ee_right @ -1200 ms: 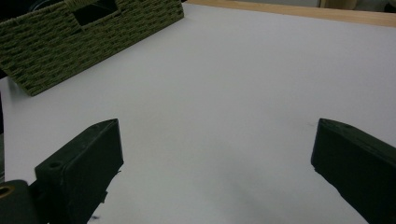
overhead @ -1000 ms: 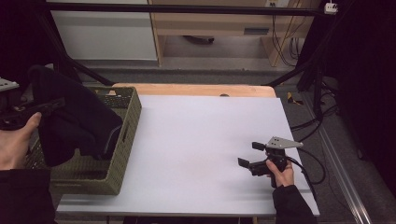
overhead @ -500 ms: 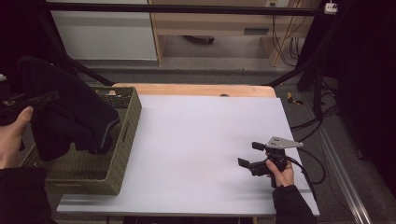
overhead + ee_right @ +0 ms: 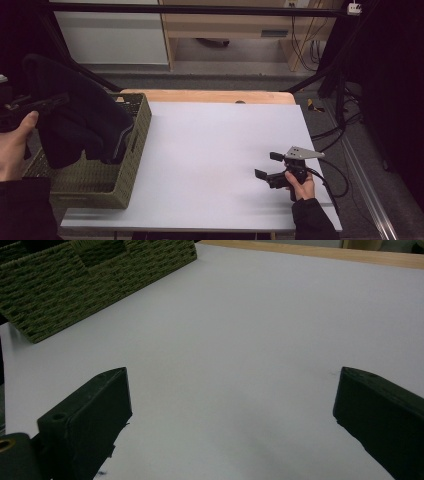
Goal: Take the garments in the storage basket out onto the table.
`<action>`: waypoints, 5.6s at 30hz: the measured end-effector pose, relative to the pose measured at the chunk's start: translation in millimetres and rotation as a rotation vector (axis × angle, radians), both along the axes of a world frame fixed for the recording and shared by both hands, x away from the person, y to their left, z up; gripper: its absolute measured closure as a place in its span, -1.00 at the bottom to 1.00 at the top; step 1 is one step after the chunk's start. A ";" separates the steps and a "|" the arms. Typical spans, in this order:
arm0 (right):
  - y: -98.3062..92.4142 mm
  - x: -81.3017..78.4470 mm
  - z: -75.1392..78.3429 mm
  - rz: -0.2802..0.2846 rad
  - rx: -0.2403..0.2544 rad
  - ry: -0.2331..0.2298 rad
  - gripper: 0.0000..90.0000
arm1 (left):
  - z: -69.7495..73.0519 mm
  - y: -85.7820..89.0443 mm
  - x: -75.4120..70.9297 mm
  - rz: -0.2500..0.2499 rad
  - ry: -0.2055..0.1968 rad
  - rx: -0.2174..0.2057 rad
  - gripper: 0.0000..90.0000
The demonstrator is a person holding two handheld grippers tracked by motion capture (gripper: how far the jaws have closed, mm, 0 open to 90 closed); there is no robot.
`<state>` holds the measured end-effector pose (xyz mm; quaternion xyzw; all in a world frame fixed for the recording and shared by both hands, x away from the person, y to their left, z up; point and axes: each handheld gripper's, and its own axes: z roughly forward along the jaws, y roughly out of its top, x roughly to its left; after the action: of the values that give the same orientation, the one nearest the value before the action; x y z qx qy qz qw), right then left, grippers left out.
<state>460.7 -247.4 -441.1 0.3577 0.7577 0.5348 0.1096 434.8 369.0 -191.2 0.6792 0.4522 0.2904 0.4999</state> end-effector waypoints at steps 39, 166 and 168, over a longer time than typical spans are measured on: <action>-0.6 -0.4 0.6 0.002 0.003 0.000 -0.94 | 18.1 -78.6 6.2 -0.184 -0.054 0.007 0.62; 0.2 -0.9 -1.2 0.008 -0.009 0.008 -0.94 | -188.4 -237.3 85.5 -0.402 0.169 0.093 -0.79; 0.4 -1.0 -1.2 0.008 -0.008 0.010 -0.94 | -187.8 -231.3 80.8 -0.387 0.166 0.098 -0.84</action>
<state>459.7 -247.0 -442.3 0.3569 0.7619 0.5302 0.1052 515.6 137.7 -379.0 0.7985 0.3383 0.1535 0.4736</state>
